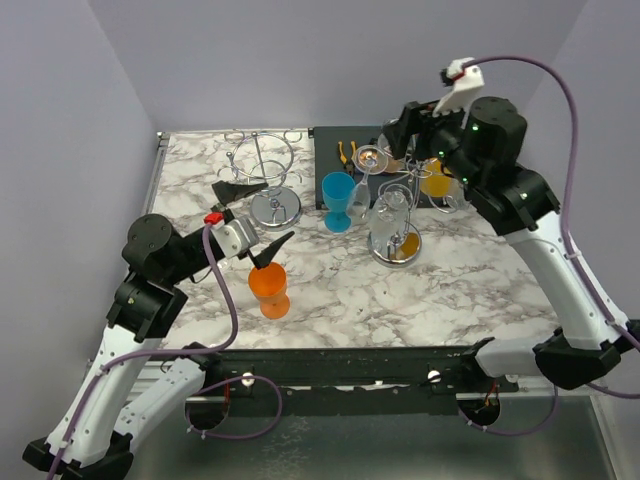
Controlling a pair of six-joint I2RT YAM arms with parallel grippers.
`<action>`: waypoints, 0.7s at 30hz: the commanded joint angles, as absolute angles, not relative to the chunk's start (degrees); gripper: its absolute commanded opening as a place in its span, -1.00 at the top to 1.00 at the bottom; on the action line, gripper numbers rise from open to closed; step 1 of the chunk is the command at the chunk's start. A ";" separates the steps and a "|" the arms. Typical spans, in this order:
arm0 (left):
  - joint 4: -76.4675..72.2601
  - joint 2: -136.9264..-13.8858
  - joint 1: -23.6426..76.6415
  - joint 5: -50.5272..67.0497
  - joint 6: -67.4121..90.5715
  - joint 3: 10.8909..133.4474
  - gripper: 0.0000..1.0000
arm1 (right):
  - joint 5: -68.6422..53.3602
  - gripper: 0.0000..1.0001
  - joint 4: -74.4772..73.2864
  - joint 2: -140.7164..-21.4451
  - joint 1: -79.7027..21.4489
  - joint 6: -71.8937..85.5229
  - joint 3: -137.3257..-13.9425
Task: Place the wine glass upside down on the wine glass rack
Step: Pick up the wine glass at the center of the board.
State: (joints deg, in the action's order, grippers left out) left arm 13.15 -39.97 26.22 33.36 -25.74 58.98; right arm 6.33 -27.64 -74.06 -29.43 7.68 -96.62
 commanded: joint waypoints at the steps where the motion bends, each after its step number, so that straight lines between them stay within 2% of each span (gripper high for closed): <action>1: 14.90 -37.78 26.06 29.90 -23.53 58.35 -0.98 | 12.42 -0.48 -32.78 -80.96 -38.84 2.97 -103.81; 6: 16.90 -35.89 26.02 21.49 -25.66 60.80 -0.97 | 13.66 -0.49 -33.74 -84.80 -44.78 2.29 -108.47; 13: 22.65 -34.39 26.02 9.45 -29.35 65.20 -0.97 | 14.56 -0.48 -33.36 -88.14 -50.74 3.67 -106.17; 21: 27.00 -32.38 25.95 -1.33 -24.70 68.24 -0.97 | 10.09 -0.48 -31.03 -96.45 -56.69 6.72 -107.87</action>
